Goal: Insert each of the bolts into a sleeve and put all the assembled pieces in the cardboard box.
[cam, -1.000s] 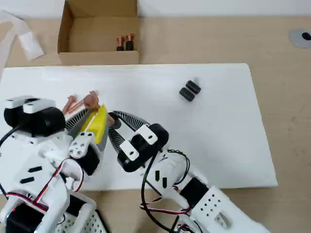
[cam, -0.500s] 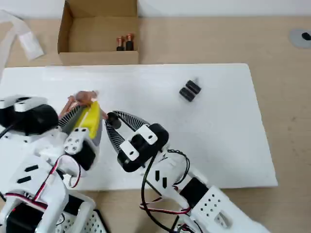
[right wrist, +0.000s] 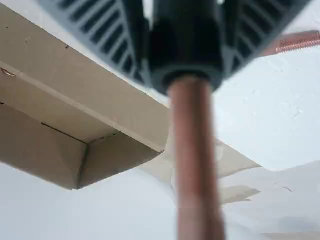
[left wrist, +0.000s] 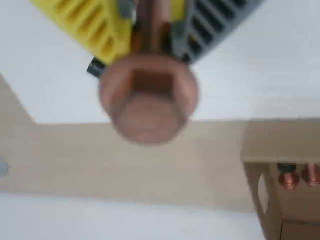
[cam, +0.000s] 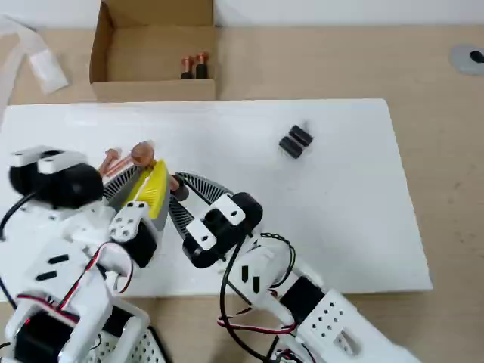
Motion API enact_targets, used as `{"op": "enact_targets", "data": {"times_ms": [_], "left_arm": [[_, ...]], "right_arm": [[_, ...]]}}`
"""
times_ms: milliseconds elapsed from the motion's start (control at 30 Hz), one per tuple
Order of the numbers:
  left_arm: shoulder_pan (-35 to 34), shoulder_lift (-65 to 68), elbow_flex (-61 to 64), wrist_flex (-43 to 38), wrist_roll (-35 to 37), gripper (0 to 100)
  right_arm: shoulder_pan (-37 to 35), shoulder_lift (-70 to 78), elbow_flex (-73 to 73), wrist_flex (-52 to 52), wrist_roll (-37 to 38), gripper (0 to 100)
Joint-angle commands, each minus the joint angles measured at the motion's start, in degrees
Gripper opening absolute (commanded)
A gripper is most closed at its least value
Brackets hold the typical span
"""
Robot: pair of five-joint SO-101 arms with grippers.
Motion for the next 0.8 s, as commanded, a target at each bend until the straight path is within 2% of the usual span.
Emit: {"op": "enact_targets", "data": {"times_ms": [0, 133, 300, 400, 633, 767], "left_arm": [[0.53, 0.31, 0.44, -1.49, -0.18, 1], [0.35, 0.31, 0.97, -2.20, -2.37, 1], [-4.31, 0.22, 0.97, -5.89, -3.34, 1], [-4.66, 0.22, 0.97, -5.89, -3.34, 1], [-4.13, 0.22, 0.97, -5.19, -3.16, 1], [0.53, 0.22, 0.97, -2.37, -3.16, 1]], "right_arm": [[0.92, -1.54, -0.40, -1.58, 0.18, 0.9], [0.92, -1.54, -0.40, -1.58, 0.18, 0.9], [0.92, -1.54, -0.40, -1.58, 0.18, 0.9], [0.92, -1.54, -0.40, -1.58, 0.18, 0.9], [0.92, -1.54, -0.40, -1.58, 0.18, 0.9], [0.92, -1.54, -0.40, -1.58, 0.18, 0.9]]}}
